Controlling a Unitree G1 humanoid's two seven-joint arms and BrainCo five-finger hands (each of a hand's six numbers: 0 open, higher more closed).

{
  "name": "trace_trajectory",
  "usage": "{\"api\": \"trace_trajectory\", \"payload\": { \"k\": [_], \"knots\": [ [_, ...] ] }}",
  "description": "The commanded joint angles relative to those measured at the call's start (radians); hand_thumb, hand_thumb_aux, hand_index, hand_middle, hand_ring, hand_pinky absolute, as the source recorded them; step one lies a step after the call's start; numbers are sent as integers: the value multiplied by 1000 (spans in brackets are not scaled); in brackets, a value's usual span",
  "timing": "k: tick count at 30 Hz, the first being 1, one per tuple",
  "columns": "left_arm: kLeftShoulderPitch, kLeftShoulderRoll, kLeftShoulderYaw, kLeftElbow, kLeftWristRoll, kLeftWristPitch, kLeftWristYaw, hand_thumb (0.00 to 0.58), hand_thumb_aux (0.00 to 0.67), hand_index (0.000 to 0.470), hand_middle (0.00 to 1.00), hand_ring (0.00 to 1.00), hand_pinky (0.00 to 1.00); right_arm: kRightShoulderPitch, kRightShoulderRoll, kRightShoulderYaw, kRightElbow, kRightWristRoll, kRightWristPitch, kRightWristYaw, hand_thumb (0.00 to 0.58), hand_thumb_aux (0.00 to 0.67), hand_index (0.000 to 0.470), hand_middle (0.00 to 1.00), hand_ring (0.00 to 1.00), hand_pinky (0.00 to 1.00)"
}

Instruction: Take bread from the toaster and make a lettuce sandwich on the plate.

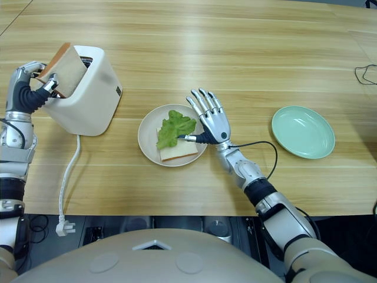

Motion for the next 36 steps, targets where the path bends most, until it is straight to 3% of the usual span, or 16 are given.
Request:
{"api": "trace_trajectory", "payload": {
  "k": [1,14,21,28,36],
  "knots": [
    [-24,-17,30,17,-51,-17,-17,580,670,460,1000,1000,1000,6,-6,-20,3,16,-7,2,0,0,0,0,0,0],
    [-68,-75,161,-19,-256,-55,-66,580,670,460,1000,1000,1000,7,-19,-42,16,30,-8,-6,0,0,0,0,0,0],
    [-86,-122,203,-79,-421,-65,-185,580,670,460,1000,1000,1000,20,-48,-80,2,55,-15,-6,0,0,0,0,0,0],
    [-81,-205,159,-178,-563,-12,-365,580,670,460,1000,1000,1000,49,-88,-145,-15,103,-41,2,0,0,0,0,0,0],
    [-16,-337,-1,-311,-586,93,-531,580,670,460,1000,1000,1000,129,-159,-284,-88,225,-112,46,0,0,0,0,0,0]
  ]
}}
